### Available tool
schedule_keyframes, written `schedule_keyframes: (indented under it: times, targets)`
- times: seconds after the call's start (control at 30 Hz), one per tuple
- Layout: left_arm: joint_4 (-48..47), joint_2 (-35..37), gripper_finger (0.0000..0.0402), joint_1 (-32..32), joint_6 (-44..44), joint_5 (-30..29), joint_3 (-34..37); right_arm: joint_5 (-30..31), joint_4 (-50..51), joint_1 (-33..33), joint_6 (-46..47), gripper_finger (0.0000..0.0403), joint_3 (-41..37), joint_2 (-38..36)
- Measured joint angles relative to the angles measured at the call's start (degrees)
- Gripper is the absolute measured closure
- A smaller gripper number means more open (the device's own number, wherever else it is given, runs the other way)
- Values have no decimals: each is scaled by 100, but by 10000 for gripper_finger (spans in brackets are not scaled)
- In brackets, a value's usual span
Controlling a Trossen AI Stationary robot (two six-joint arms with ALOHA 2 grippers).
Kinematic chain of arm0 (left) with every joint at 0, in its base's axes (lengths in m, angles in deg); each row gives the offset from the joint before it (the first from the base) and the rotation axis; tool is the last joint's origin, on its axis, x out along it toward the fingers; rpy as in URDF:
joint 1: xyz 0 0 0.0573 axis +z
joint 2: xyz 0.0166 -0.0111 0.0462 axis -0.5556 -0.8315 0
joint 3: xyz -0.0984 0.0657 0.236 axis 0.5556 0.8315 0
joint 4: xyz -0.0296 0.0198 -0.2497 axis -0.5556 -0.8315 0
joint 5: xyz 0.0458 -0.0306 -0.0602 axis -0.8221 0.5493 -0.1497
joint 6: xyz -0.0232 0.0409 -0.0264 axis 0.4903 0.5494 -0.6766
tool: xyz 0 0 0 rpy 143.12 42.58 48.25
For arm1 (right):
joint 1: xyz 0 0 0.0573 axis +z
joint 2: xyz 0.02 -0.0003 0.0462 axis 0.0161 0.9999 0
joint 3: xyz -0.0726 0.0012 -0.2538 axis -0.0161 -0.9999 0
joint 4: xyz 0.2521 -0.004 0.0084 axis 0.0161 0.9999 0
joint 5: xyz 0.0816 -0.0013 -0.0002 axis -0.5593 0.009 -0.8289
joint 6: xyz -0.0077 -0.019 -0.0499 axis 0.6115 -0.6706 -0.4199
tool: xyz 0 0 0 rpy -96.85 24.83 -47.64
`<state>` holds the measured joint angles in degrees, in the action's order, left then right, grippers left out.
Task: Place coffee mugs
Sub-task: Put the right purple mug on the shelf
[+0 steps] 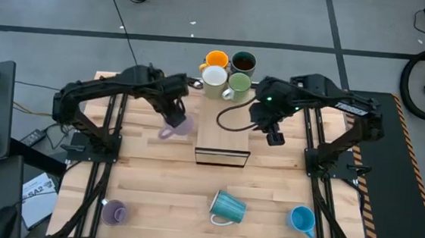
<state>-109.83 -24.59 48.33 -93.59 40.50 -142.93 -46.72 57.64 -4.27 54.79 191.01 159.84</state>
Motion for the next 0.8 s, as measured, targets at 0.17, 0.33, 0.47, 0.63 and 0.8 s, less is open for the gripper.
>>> schedule_keyframes:
  times: [0.17, 0.33, 0.47, 0.63, 0.8]
  targets:
    - [60, -40, 363, 6, -65, 119, -721, 9, -698, -244, -47, 265, -870, -710]
    - [229, -266, 363, 73, -58, 102, -1285, 16, -1441, -560, -300, 265, -1721, -1255]
    - [191, -617, 363, 175, -11, 108, -1693, -3, -1924, -788, -314, 265, -2235, -1494]
    - [216, -1074, 363, 309, 156, 102, -1945, -20, -2109, -979, -308, 265, -2575, -1584]
    - [217, -1439, 363, 381, 287, 102, -1959, -24, -2147, -1034, -303, 265, -2746, -1575]
